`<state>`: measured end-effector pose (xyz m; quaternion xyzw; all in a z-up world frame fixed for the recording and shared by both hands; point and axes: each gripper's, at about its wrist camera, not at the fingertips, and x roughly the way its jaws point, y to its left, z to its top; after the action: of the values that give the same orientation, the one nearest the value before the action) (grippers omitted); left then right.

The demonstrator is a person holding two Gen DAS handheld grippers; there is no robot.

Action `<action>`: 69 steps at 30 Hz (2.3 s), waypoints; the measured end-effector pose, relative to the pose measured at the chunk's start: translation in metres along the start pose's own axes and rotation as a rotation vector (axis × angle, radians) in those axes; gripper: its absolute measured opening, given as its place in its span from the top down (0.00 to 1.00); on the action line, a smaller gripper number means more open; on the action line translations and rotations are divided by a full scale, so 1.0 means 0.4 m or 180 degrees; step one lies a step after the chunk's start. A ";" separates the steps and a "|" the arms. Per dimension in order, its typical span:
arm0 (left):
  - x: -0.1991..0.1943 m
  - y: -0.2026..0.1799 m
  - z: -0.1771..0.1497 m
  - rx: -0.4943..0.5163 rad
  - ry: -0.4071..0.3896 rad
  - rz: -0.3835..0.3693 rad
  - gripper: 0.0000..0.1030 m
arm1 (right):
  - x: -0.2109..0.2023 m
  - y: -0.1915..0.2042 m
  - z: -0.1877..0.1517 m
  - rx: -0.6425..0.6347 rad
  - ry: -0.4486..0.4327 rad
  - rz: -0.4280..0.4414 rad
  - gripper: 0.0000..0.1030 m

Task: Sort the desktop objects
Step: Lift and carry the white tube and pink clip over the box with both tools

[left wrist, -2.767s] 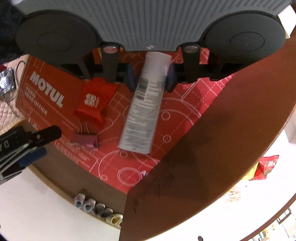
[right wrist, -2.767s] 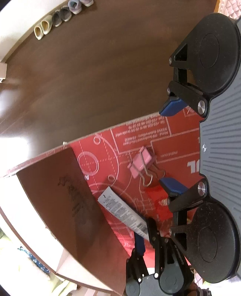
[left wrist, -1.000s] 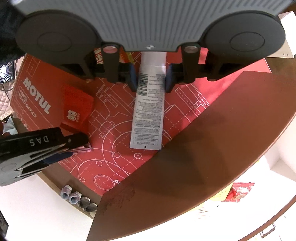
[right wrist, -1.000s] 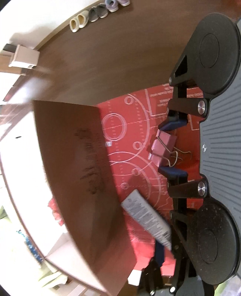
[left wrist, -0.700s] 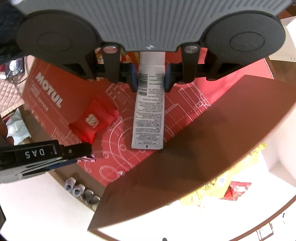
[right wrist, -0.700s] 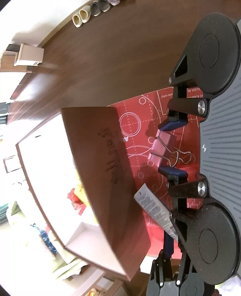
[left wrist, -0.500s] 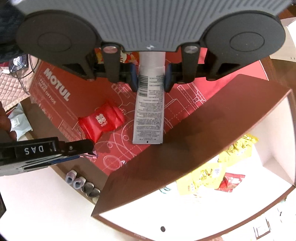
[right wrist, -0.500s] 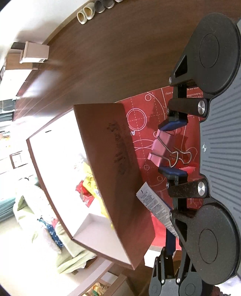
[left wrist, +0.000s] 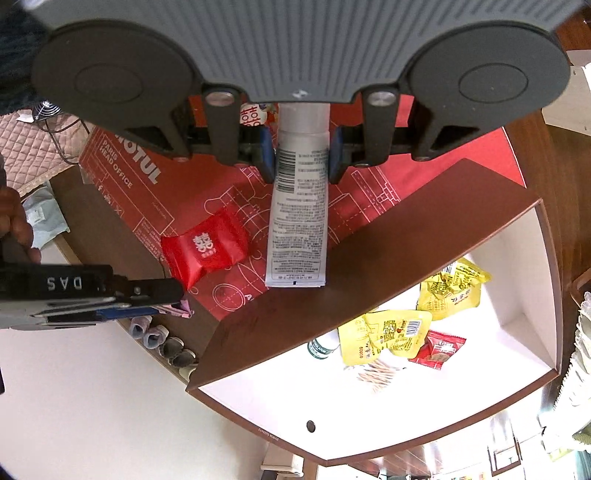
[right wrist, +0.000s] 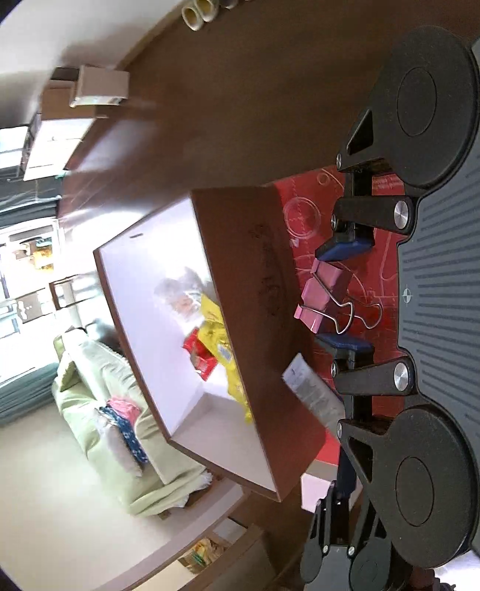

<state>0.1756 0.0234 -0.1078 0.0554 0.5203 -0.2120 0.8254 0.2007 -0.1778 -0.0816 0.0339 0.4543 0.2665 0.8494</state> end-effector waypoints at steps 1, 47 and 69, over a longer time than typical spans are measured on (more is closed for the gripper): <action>-0.002 -0.001 0.000 0.0000 -0.0004 0.0005 0.76 | 0.009 -0.002 -0.002 0.0016 0.0048 0.0022 0.60; -0.001 0.018 -0.022 -0.0051 0.0094 0.0024 0.76 | 0.120 -0.019 -0.053 -0.0311 0.0502 -0.0189 0.78; -0.134 -0.015 0.054 0.0048 -0.0366 -0.0150 0.76 | -0.047 0.043 0.087 -0.0327 0.0150 0.0091 0.78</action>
<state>0.1713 0.0269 -0.0499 0.0370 0.4715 -0.2382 0.8483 0.2127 -0.1655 -0.0418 -0.0095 0.4593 0.3022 0.8352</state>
